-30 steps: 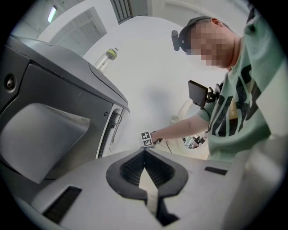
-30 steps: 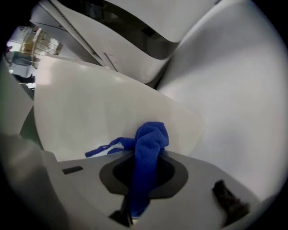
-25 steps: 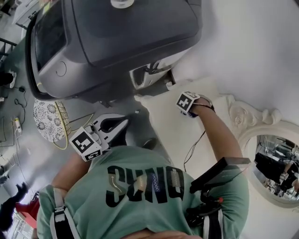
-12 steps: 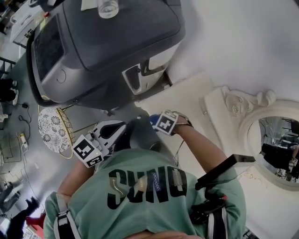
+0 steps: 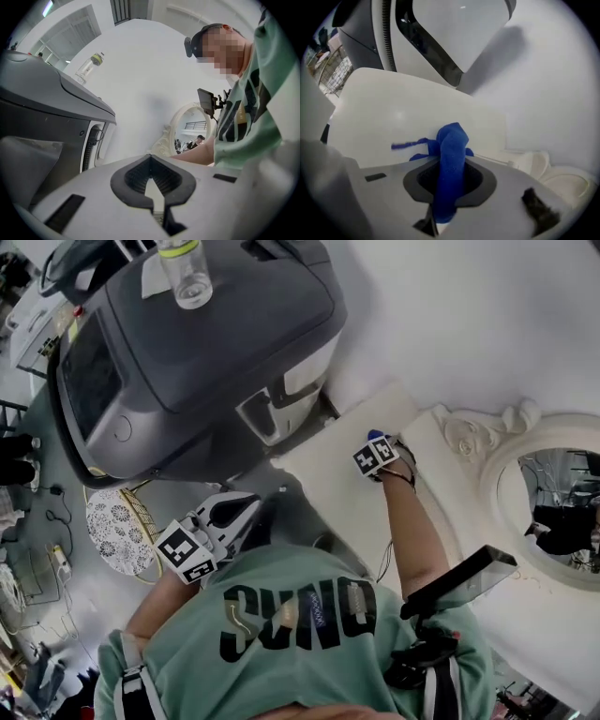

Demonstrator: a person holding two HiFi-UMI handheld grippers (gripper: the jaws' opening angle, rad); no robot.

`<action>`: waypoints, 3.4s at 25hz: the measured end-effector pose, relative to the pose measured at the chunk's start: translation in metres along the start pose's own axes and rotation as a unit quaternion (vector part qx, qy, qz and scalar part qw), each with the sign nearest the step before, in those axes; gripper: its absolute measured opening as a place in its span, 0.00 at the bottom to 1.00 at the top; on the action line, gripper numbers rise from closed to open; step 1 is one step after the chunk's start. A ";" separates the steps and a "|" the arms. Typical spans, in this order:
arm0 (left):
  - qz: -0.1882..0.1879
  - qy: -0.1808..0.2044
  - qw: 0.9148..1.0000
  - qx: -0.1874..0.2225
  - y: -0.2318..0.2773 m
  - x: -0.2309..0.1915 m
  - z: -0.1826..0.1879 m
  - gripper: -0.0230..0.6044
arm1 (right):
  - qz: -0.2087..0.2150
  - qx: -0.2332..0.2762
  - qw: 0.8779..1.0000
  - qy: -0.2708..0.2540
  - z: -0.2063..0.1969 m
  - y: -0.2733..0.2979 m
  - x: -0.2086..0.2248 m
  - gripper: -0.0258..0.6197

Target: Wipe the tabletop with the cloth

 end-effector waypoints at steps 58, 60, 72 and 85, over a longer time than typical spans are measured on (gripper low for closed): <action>-0.189 0.025 0.979 -0.074 0.047 0.000 0.035 0.04 | 0.255 0.113 0.940 0.195 -0.089 -0.108 -0.230 0.13; -0.193 0.024 0.978 -0.075 0.051 0.001 0.035 0.04 | 0.278 0.113 0.931 0.207 -0.090 -0.107 -0.231 0.13; -0.189 0.028 0.977 -0.092 0.058 0.002 0.035 0.04 | 0.008 0.097 0.911 0.401 -0.147 0.001 0.017 0.13; -0.197 0.025 0.977 -0.084 0.061 0.003 0.035 0.04 | 0.082 0.069 0.939 0.328 -0.139 -0.031 -0.069 0.13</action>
Point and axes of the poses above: the fingertips, and each gripper's own axes: y forward along the fingers, x to its right, z out of its top, the point moved 2 cm from there along -y, backward along the fingers, and after that the axes turned 7 degrees about y, right-handed, at the moved point
